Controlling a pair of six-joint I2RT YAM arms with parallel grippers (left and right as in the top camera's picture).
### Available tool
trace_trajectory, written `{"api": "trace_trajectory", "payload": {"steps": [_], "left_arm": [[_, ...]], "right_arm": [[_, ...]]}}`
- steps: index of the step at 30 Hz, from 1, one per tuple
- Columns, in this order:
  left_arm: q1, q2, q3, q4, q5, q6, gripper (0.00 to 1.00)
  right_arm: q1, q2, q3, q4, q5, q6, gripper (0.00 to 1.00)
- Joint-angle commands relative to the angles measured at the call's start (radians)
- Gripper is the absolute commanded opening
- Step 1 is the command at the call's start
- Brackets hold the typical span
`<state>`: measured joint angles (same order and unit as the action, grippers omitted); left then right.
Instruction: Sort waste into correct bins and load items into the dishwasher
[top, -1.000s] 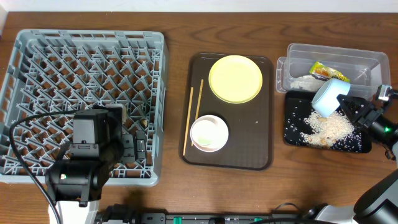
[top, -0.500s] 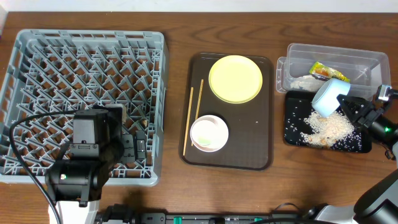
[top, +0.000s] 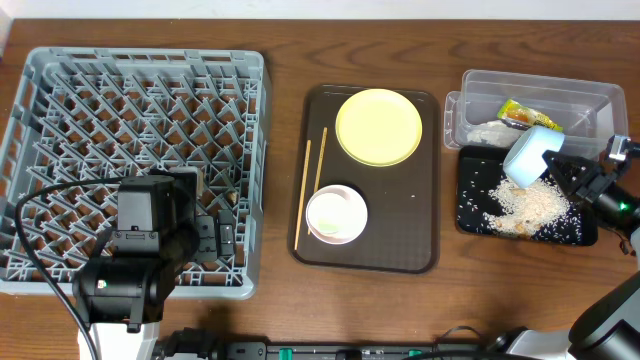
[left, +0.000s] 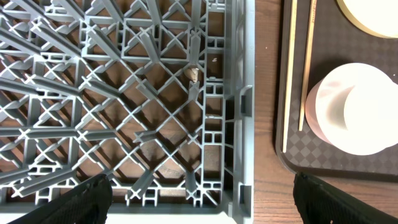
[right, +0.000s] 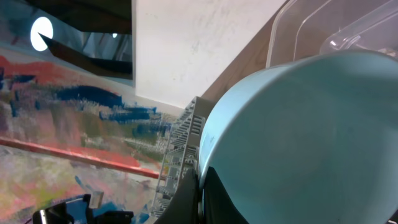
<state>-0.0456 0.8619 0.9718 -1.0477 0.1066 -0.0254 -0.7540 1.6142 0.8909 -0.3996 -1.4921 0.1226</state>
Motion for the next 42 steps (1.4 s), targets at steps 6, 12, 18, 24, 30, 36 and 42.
{"api": "trace_trajectory", "payload": {"steps": [6,12,18,24,30,36,42], "left_arm": [[0.005,0.000,0.021,-0.003,0.014,-0.002,0.95],[0.005,0.000,0.021,-0.003,0.014,-0.002,0.95],[0.005,0.000,0.021,-0.003,0.013,-0.002,0.95],[0.005,0.000,0.021,-0.003,0.013,-0.002,0.95],[0.005,0.000,0.021,-0.003,0.014,-0.002,0.95],[0.005,0.000,0.021,-0.003,0.014,-0.002,0.95],[0.005,0.000,0.021,-0.003,0.014,-0.002,0.95]], "right_arm": [[0.062,0.000,-0.002,-0.002,-0.062,0.004,0.01],[0.217,0.000,-0.002,0.035,-0.056,0.000,0.02],[0.436,0.000,-0.001,0.235,-0.024,0.166,0.01],[0.646,0.000,-0.001,0.838,-0.014,0.626,0.01],[0.771,0.000,0.027,1.426,0.126,0.948,0.01],[0.806,0.000,0.056,1.348,0.315,0.916,0.01],[0.806,0.000,0.068,1.194,0.480,0.842,0.01]]}}
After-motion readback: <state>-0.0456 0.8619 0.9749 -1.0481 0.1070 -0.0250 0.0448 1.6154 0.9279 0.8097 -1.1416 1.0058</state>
